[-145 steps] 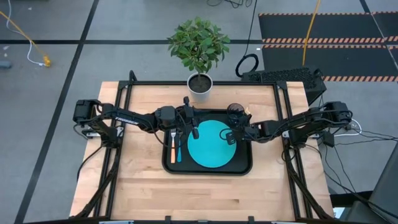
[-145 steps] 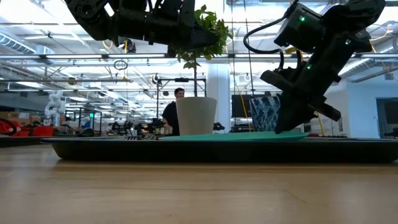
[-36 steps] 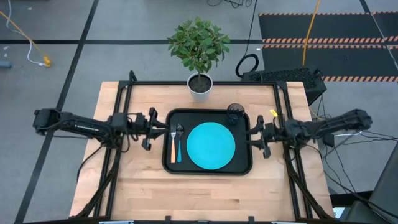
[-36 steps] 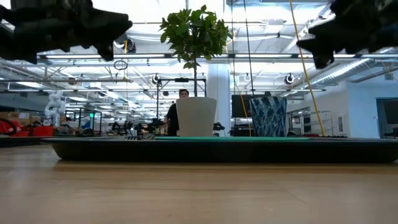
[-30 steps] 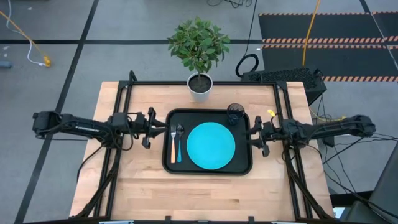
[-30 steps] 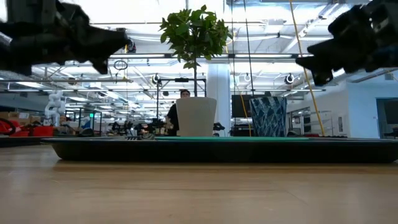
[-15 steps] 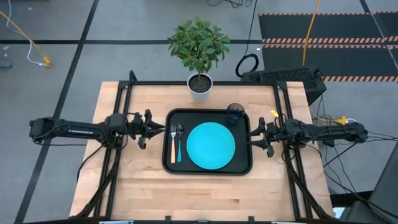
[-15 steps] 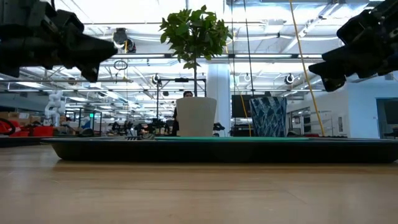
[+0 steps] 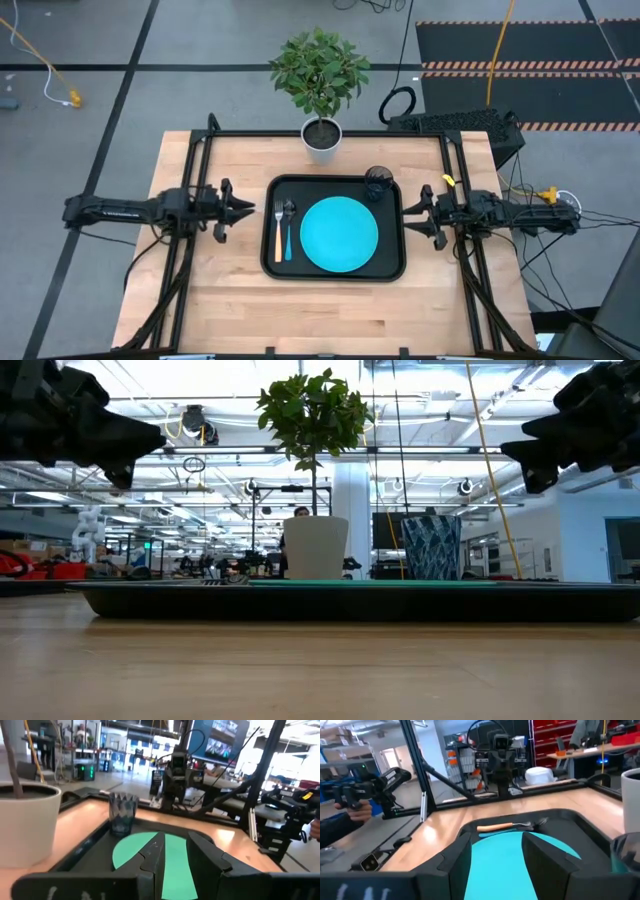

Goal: Pick and place plate/cup/fork/spoon on tray
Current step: Return to Home Position

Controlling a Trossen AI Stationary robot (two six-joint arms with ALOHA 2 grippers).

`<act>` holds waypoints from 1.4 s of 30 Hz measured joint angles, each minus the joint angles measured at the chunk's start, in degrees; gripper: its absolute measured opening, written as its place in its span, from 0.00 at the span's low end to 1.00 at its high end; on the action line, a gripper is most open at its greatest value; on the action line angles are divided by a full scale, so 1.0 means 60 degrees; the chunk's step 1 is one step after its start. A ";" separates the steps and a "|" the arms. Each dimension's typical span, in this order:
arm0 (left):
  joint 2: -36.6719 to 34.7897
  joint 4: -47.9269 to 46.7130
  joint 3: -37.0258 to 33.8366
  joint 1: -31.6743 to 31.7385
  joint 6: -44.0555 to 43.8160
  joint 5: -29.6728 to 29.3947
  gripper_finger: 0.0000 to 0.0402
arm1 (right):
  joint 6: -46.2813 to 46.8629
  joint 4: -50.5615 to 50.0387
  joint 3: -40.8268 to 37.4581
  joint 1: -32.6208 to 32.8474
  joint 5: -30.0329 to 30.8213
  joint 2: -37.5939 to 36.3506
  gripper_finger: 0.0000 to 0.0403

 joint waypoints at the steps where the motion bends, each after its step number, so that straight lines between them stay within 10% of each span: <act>1: -0.0202 -0.0086 0.0000 -0.0087 0.0056 -0.0071 0.20 | -0.0035 0.0004 0.0000 0.0000 0.0021 -0.0005 0.42; 10: -0.0865 -0.1090 0.0004 -0.0789 0.0191 -0.1630 0.20 | -0.0351 0.0418 -0.0387 0.0000 0.0657 0.0021 0.42; 42: -0.0854 -0.1048 0.0004 -0.0838 0.0459 -0.1703 0.20 | -0.0259 0.0892 -0.0521 0.0000 0.0656 0.0122 0.42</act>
